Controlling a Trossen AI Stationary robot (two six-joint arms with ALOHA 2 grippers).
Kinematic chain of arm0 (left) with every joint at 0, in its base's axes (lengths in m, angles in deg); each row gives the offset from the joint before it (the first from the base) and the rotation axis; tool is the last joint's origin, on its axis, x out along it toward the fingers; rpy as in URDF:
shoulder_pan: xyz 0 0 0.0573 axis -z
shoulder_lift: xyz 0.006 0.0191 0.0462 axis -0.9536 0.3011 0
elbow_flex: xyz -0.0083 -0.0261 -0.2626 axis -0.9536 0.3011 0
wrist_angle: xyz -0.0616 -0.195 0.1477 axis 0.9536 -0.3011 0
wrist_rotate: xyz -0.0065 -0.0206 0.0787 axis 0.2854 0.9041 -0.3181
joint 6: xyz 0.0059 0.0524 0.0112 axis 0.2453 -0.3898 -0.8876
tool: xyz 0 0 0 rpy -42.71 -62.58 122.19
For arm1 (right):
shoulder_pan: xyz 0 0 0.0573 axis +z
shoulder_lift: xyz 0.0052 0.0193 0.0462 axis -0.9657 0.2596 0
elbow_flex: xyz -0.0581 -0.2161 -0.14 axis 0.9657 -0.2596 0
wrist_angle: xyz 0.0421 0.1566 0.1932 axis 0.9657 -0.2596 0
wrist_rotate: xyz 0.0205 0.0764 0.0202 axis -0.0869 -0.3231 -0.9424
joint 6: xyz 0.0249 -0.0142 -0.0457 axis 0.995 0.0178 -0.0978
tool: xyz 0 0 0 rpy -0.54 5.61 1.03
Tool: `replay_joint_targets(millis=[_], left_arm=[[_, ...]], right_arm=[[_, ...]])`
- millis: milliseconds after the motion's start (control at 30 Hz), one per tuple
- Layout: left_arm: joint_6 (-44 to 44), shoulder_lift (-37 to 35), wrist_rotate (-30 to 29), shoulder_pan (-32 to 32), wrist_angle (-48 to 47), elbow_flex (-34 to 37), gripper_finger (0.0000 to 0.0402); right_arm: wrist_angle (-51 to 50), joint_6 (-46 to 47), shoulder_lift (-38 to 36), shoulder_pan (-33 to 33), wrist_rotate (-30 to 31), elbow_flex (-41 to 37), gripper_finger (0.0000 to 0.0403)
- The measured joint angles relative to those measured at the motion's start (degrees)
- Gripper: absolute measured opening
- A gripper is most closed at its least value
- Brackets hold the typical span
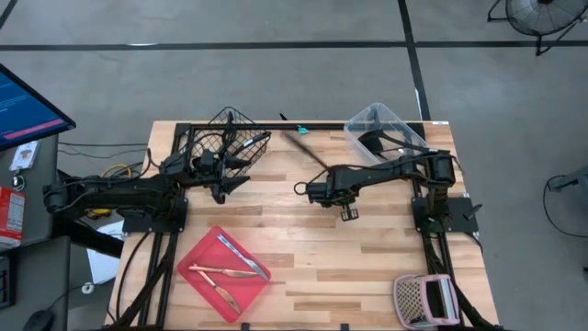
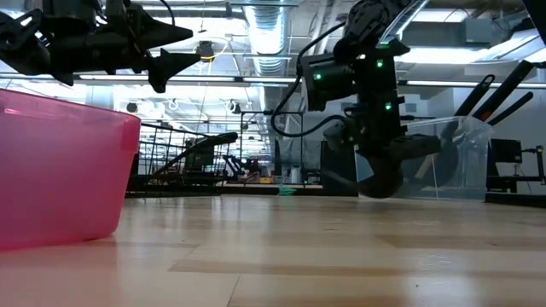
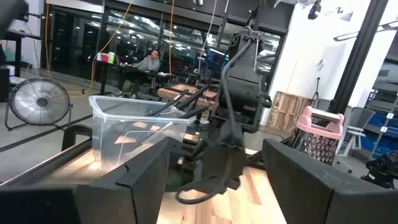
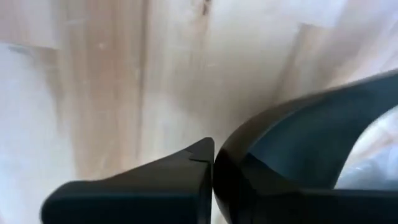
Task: Pick & Place Kitchen Items
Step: Put the black serving spoon into the wire basket
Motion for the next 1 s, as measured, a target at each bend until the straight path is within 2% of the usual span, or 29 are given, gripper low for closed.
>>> replay_joint_targets(millis=[233,500,633,767,1000], left_arm=[[0.0,0.0,0.0,0.0,0.0,0.0,0.0234],[0.0,0.0,0.0,0.0,0.0,0.0,0.0234],[0.0,0.0,0.0,0.0,0.1,0.0,0.0236],[0.0,0.0,0.0,0.0,0.2,0.0,0.0236],[4.9,0.0,-0.5,0.0,3.4,0.0,0.0238]], right_arm=[[-1.3,1.8,-0.3,0.8,-4.5,1.5,0.0012],[-6.6,3.0,-1.6,3.3,-4.6,10.3,0.0012],[-8.0,4.3,-6.3,4.2,-4.4,13.3,0.0012],[-6.8,7.5,-14.2,5.0,-4.3,13.9,0.0012],[6.7,6.9,-25.1,7.3,-4.1,13.9,0.0012]])
